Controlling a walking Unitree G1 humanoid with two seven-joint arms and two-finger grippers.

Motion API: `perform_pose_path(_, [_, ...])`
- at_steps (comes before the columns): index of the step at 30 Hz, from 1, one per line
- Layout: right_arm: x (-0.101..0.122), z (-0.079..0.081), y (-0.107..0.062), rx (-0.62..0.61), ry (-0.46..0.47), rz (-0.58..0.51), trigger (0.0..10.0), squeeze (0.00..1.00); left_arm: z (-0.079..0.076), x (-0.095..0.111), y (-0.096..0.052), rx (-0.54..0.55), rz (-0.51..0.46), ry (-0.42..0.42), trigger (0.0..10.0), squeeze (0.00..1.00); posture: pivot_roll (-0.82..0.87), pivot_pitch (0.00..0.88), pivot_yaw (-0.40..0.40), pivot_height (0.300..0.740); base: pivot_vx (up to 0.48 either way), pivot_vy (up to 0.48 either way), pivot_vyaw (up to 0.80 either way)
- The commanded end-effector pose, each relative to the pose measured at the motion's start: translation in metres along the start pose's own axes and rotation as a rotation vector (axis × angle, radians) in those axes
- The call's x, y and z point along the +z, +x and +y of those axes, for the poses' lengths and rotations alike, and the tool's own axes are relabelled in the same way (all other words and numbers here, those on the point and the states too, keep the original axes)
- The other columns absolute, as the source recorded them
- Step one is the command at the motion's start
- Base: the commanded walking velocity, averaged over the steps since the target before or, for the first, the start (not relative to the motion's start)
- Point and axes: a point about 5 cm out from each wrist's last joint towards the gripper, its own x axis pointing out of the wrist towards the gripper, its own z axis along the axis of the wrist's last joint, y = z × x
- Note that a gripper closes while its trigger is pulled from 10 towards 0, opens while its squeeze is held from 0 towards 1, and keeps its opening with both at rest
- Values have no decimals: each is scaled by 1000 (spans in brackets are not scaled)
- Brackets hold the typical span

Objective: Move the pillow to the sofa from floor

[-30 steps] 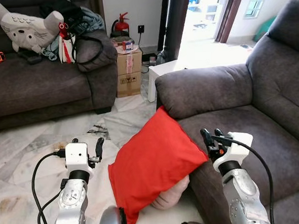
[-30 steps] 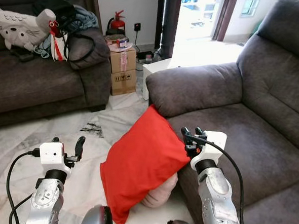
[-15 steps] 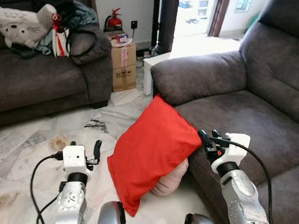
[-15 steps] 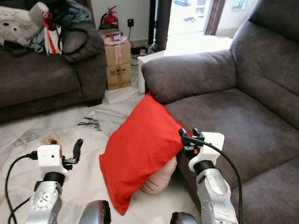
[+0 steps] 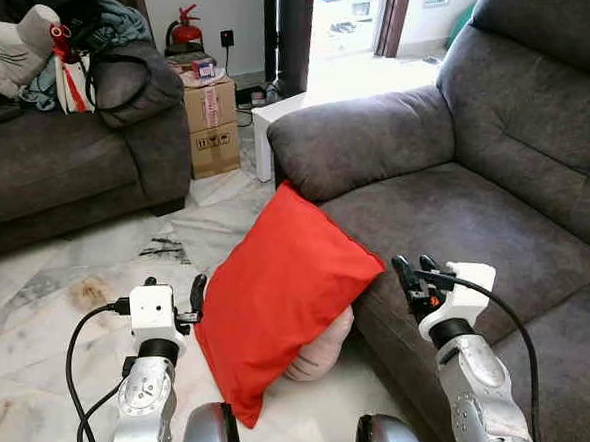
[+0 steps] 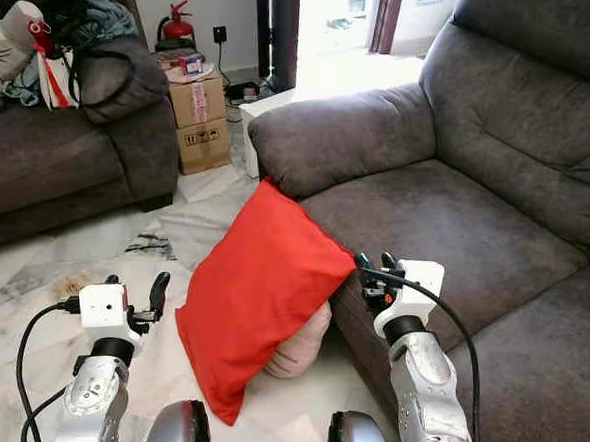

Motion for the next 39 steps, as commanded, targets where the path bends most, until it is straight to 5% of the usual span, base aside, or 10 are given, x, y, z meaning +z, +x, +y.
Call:
perform_pose_path(1, [5,-1,2,8,-14,-12,10000,0,-3,2,2,-12,-4,-4,10000,0,3,0,-80,603,240,0,0])
perform_pose_path(39, [-2,-1,0,4,-20,32,10000,0,-5,0,2,-27,0,-15,10000,0,3,0,-83,603,332,0,0])
